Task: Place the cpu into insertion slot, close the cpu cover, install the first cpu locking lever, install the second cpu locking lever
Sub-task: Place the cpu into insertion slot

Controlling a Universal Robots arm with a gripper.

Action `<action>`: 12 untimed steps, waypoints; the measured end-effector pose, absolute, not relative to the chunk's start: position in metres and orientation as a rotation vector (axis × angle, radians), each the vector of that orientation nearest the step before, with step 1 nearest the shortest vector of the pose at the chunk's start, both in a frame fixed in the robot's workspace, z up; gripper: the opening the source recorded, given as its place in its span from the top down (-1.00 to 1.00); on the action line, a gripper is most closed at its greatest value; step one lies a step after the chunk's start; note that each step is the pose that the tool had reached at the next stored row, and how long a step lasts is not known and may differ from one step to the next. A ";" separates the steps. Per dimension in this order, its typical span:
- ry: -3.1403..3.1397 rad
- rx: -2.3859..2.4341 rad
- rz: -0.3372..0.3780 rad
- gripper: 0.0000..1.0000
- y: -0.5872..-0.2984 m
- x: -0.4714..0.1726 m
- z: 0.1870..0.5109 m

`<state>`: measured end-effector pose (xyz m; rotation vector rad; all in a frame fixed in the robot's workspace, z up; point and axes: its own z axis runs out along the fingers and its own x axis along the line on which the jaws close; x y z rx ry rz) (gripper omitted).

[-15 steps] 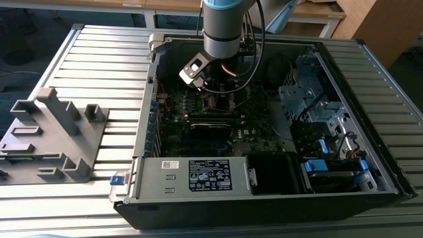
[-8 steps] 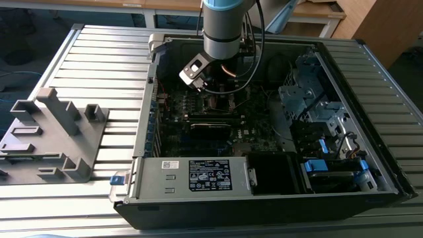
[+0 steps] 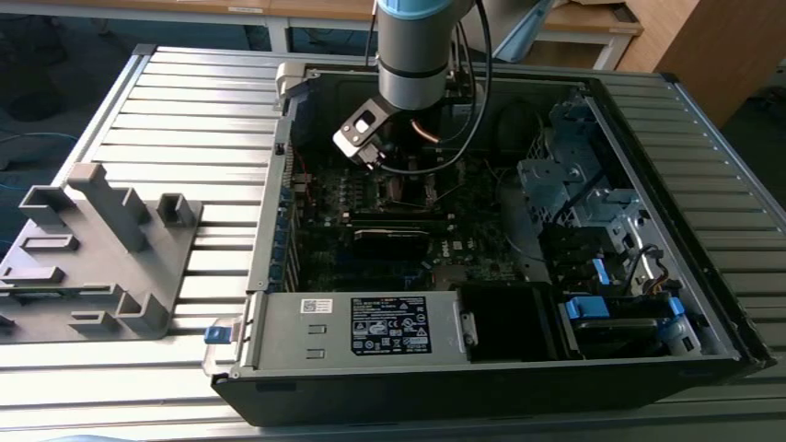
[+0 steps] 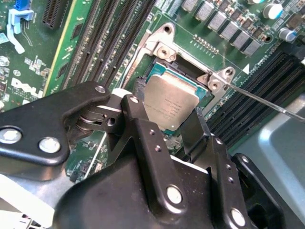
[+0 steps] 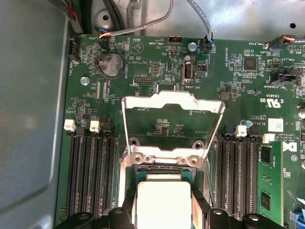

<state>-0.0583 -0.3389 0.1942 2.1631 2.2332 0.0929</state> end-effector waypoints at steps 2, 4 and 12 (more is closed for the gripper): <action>2.233 2.163 0.092 -0.08 -0.339 -0.058 0.195; 2.227 2.169 0.092 -0.08 -0.339 -0.058 0.195; 2.188 2.207 0.091 -0.08 -0.339 -0.058 0.195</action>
